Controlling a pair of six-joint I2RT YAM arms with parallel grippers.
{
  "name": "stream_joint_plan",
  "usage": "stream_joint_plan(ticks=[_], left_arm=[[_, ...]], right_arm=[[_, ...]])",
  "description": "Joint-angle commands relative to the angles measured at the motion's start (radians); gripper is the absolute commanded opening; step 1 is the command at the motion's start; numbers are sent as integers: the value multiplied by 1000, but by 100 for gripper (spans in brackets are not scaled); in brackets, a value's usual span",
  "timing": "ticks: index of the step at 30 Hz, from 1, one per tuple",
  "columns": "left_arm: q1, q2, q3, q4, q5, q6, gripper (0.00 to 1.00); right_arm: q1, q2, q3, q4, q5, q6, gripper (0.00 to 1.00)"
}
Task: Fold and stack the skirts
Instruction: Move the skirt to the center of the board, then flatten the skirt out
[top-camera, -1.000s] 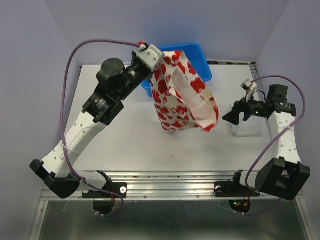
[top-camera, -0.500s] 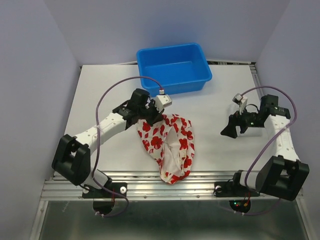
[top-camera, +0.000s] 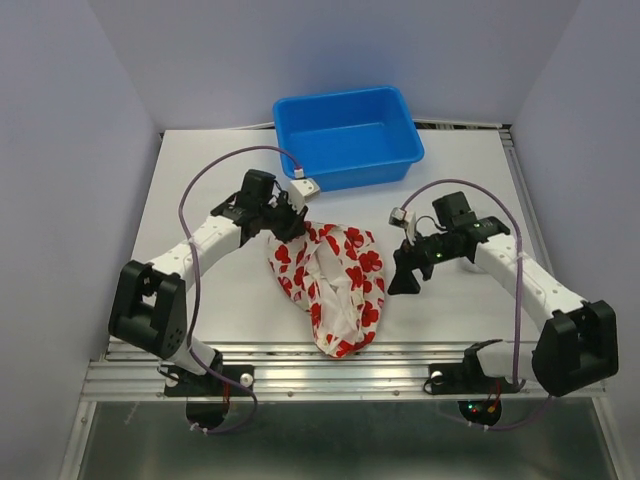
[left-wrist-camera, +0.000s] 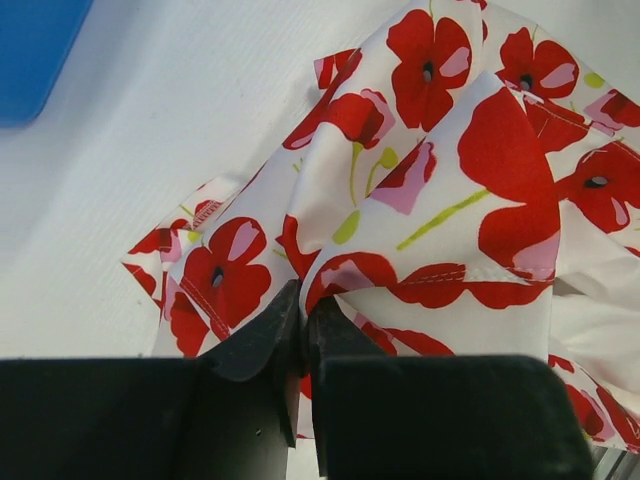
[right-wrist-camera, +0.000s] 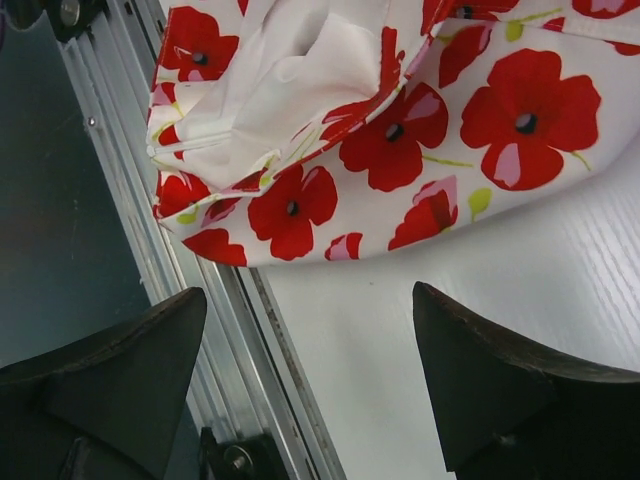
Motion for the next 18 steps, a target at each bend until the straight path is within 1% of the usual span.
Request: stream_joint_plan(ticks=[1, 3, 4, 5, 7, 8, 9, 10, 14, 16, 18], left_arm=[[31, -49, 9, -51, 30, 23, 24], [65, -67, 17, -77, 55, 36, 32], [76, -101, 17, -106, 76, 43, 34], [83, -141, 20, -144, 79, 48, 39], [83, -179, 17, -181, 78, 39, 40], [83, -199, 11, -197, 79, 8, 46], [83, -219, -7, -209, 81, -16, 47], [83, -262, -21, -226, 75, -71, 47], [79, -366, -108, -238, 67, -159, 48], [89, -399, -104, -246, 17, -179, 50], [93, -400, -89, -266, 12, -188, 52]], right_arm=[[114, 55, -12, 187, 85, 140, 89], [137, 79, -11, 198, 96, 162, 89], [148, 88, -6, 202, 81, 194, 88], [148, 107, -6, 207, 75, 226, 88], [160, 122, -8, 221, 55, 259, 88], [160, 130, -6, 231, 40, 283, 88], [173, 138, -6, 245, 35, 306, 88], [186, 153, -5, 270, 32, 347, 88], [231, 180, -5, 327, 21, 432, 87], [272, 190, -19, 359, 42, 476, 86], [298, 197, -28, 371, 78, 490, 85]])
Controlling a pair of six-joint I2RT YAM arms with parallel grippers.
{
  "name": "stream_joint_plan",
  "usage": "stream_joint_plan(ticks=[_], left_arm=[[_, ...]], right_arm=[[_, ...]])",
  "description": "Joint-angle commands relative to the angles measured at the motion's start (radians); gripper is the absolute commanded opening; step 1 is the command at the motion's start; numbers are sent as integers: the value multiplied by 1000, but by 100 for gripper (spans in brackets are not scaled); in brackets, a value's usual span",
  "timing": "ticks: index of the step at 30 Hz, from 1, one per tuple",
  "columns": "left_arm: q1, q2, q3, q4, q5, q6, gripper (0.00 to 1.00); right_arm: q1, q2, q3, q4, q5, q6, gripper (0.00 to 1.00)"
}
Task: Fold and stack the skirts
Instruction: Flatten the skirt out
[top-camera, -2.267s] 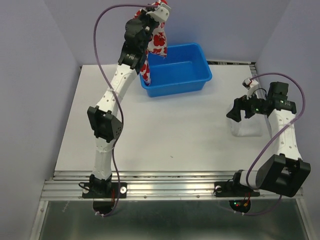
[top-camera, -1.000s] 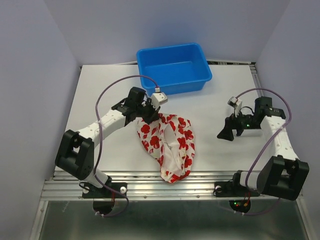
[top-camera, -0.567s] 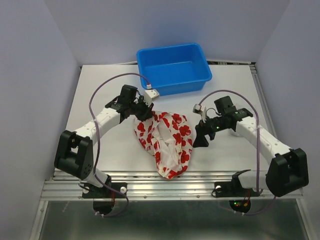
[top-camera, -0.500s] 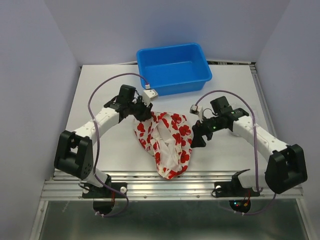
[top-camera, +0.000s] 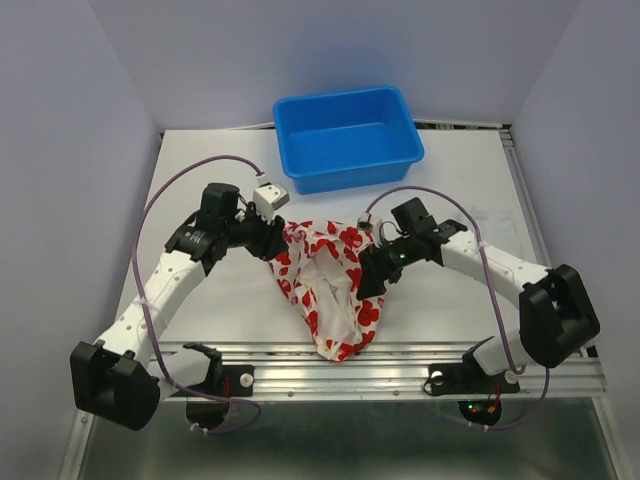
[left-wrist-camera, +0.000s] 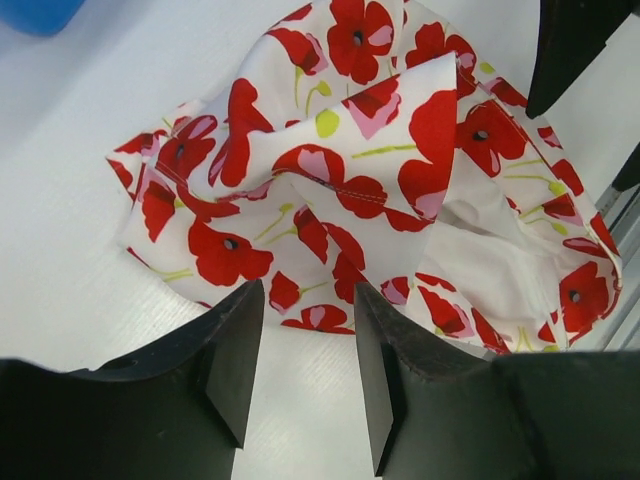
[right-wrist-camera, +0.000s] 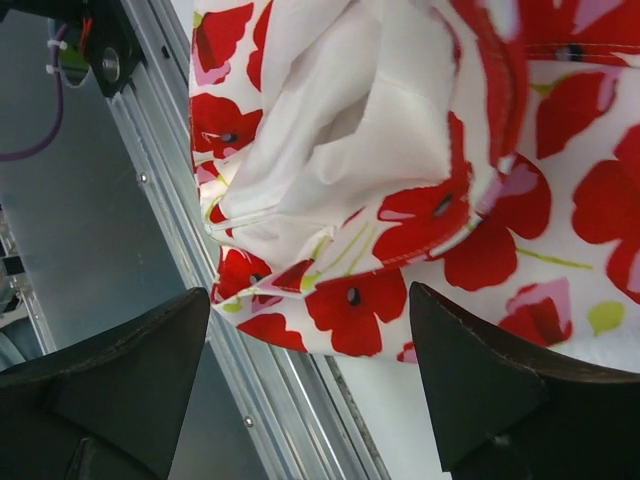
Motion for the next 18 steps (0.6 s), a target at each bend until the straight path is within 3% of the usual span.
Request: stream_joint_plan(ticks=[1, 11, 12, 18], left_arm=[[10, -2, 14, -57, -5, -67, 53], [-15, 151, 127, -332, 107, 279, 55], [-21, 155, 121, -343, 113, 295, 62], [-93, 182, 103, -320, 131, 312, 66]], right_arm=[[76, 13, -29, 95, 40, 93, 85], [94, 53, -65, 112, 106, 93, 74], [106, 53, -68, 117, 107, 93, 72], [117, 82, -55, 134, 119, 93, 56]])
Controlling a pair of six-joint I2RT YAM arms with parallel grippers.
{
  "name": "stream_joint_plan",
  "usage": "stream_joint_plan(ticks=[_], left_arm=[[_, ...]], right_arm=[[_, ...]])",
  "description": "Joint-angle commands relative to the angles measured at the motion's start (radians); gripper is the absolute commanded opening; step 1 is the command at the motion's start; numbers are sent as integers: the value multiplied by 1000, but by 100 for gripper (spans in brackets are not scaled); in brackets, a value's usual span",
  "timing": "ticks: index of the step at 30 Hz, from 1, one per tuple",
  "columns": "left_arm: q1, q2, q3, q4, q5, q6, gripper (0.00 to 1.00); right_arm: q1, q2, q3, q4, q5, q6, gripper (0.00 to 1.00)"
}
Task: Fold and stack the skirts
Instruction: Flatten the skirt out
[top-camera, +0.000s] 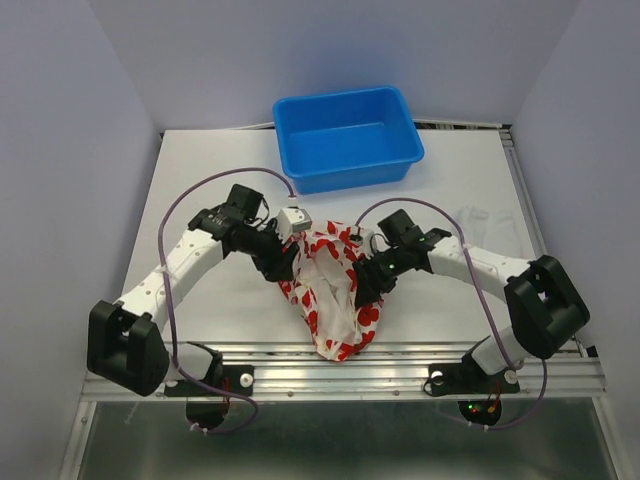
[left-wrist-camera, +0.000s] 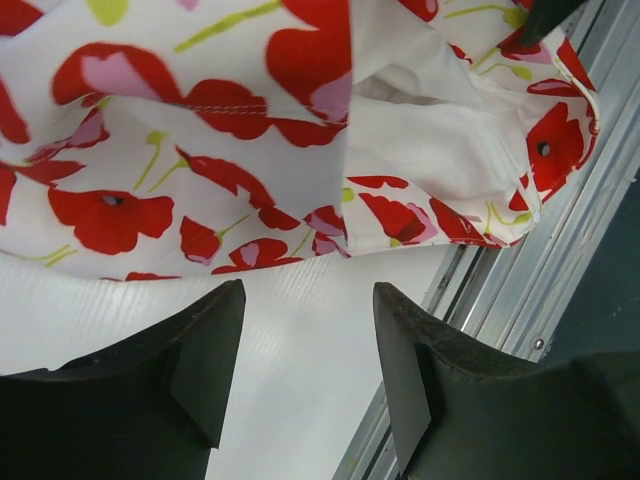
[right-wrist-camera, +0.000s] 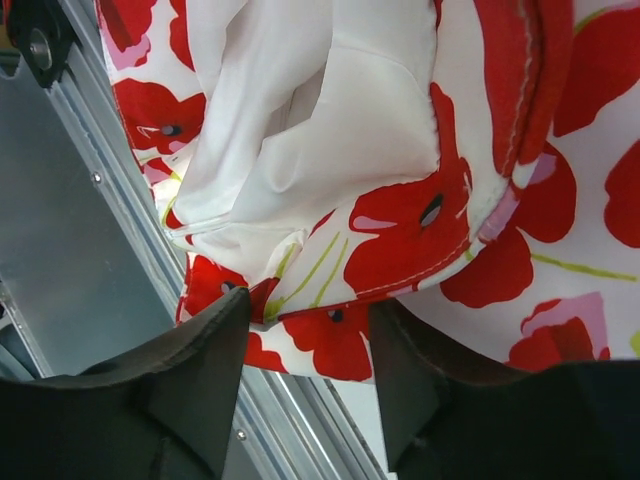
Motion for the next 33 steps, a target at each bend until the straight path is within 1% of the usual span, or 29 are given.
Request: stream_joint_plan(ticks=[1, 6, 7, 9, 11, 14, 16, 18, 19, 20, 21, 22, 23, 24, 25, 26, 27, 28, 30, 31, 32, 33], left_arm=[[-36, 36, 16, -5, 44, 36, 66], [-71, 88, -19, 92, 7, -67, 66], [-79, 90, -47, 138, -16, -108, 66], [-90, 91, -77, 198, -50, -145, 66], [-93, 98, -94, 225, -59, -180, 66], [-119, 114, -108, 248, -48, -203, 65], [-145, 128, -108, 253, -42, -211, 63], [-154, 139, -108, 259, -60, -236, 61], [-154, 151, -107, 267, -94, -246, 58], [-148, 159, -104, 267, -114, -256, 54], [-139, 165, -99, 264, -125, -262, 41], [-127, 170, -90, 259, -157, -266, 33], [-110, 171, -81, 255, -172, -268, 26], [-70, 171, -68, 244, -183, -265, 14], [-52, 165, -27, 210, -198, -245, 8], [-36, 159, -1, 192, -247, -231, 4], [-12, 150, 23, 173, -267, -213, 0], [-4, 124, 78, 135, -325, -172, 0], [1, 92, 132, 101, -393, -121, 0], [1, 63, 184, 66, -424, -92, 0], [1, 49, 214, 49, -488, -43, 0], [1, 36, 240, 34, -516, -14, 0]], right_arm=[[27, 25, -2, 67, 19, 1, 52], [27, 54, 19, 62, 44, 1, 47], [27, 55, 22, 56, 48, 1, 45], [27, 51, 21, 56, 54, 3, 44], [27, 46, 13, 59, 62, 1, 42], [27, 46, 13, 56, 84, 3, 38], [27, 48, 17, 53, 102, 1, 32], [27, 46, 21, 47, 113, 1, 31], [27, 43, 28, 36, 120, 1, 27], [27, 34, 31, 30, 130, 1, 26], [27, 28, 33, 24, 157, 0, 24], [27, 20, 40, 6, 174, -3, 20], [27, 12, 45, -8, 191, -11, 18], [27, -3, 51, -26, 224, -23, 17], [27, -12, 57, -45, 240, -49, 13], [-1, -21, 71, -84, 252, -61, 10], [-17, -43, 77, -106, 274, -77, 7], [-36, -53, 85, -147, 283, -110, 1], [-97, -93, 114, -189, 320, -153, 1], [-116, -104, 129, -212, 340, -208, 1], [-134, -116, 170, -261, 363, -236, 1], [-169, -129, 192, -283, 414, -267, 1]])
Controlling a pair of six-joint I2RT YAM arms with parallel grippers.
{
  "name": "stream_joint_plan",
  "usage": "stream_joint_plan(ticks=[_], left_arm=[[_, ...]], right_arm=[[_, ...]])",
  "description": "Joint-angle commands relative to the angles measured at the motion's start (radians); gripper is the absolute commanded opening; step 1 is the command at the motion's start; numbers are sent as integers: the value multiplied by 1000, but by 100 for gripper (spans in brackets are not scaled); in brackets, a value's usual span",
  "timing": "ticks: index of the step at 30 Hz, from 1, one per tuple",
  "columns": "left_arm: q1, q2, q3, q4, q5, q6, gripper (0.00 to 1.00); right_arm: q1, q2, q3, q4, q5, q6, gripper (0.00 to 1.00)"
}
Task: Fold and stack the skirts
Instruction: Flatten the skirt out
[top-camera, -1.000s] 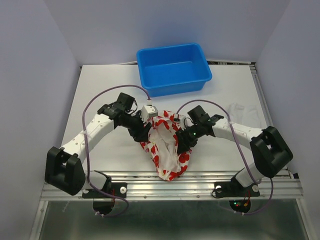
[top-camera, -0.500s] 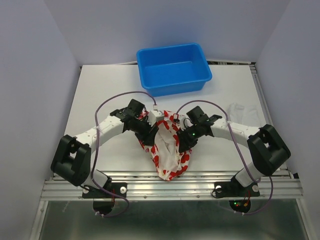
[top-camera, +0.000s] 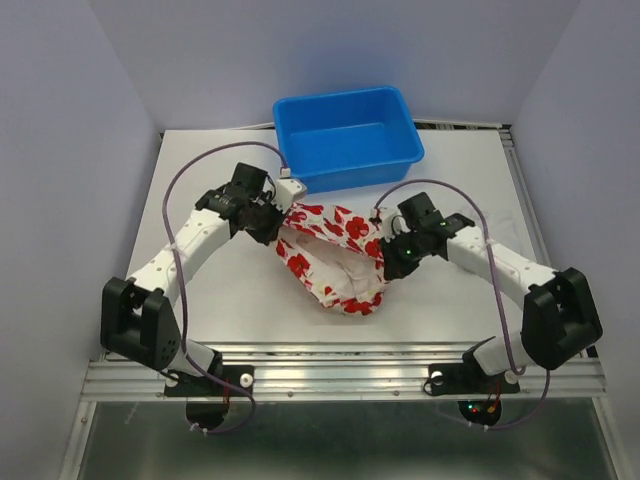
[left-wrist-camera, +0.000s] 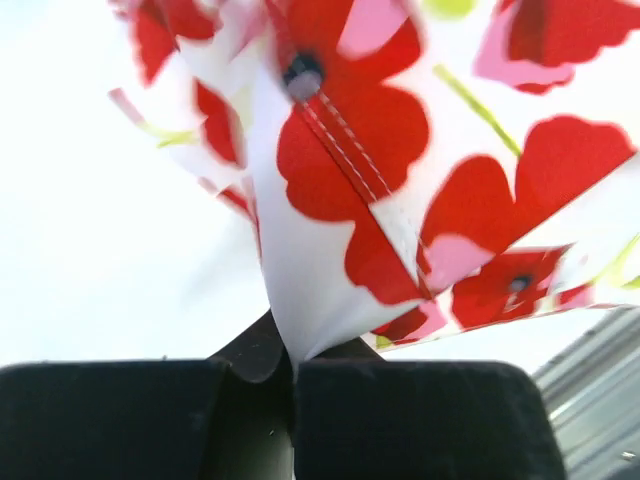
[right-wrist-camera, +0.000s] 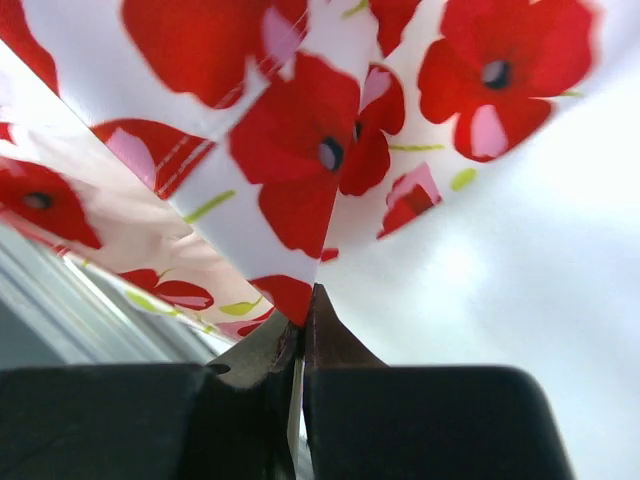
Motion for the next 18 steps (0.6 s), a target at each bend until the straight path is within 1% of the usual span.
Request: stream_joint_plan(ticks=[1, 2, 3, 4, 6, 7, 8, 9, 10, 12, 13, 15, 18], left_arm=[[-4, -133, 182, -108, -205, 169, 0], [-4, -140, 211, -114, -275, 192, 0], [-4, -143, 238, -116, -318, 230, 0], [-2, -147, 288, -110, -393, 246, 0], [-2, -149, 336, -89, -444, 275, 0], [-2, -152, 376, -51, -469, 280, 0], [-2, -152, 397, -32, -517, 286, 0], [-2, -149, 420, -17, -535, 294, 0], [-2, -138, 475, -6, -565, 298, 0], [-2, -129, 534, -7, -581, 304, 0], [-2, -125, 587, -47, -561, 333, 0], [-4, -131, 617, -85, -556, 367, 0], [-2, -181, 563, -137, -546, 429, 0]], right_arm=[[-89, -100, 146, -136, 169, -208, 1], [-89, -114, 171, -167, 204, -243, 1], [-89, -125, 221, -178, 292, -282, 1], [-98, -136, 250, -199, 334, -362, 1], [-98, -133, 312, -210, 406, -432, 1], [-121, -128, 380, -210, 486, -493, 1], [-130, -110, 422, -208, 509, -516, 1], [-139, -98, 465, -210, 551, -539, 1], [-162, -81, 566, -225, 563, -576, 1], [-187, -35, 667, -253, 580, -613, 1], [-196, -23, 745, -282, 603, -659, 1], [-196, -22, 778, -300, 653, -699, 1], [-205, -51, 752, -356, 675, -733, 1]])
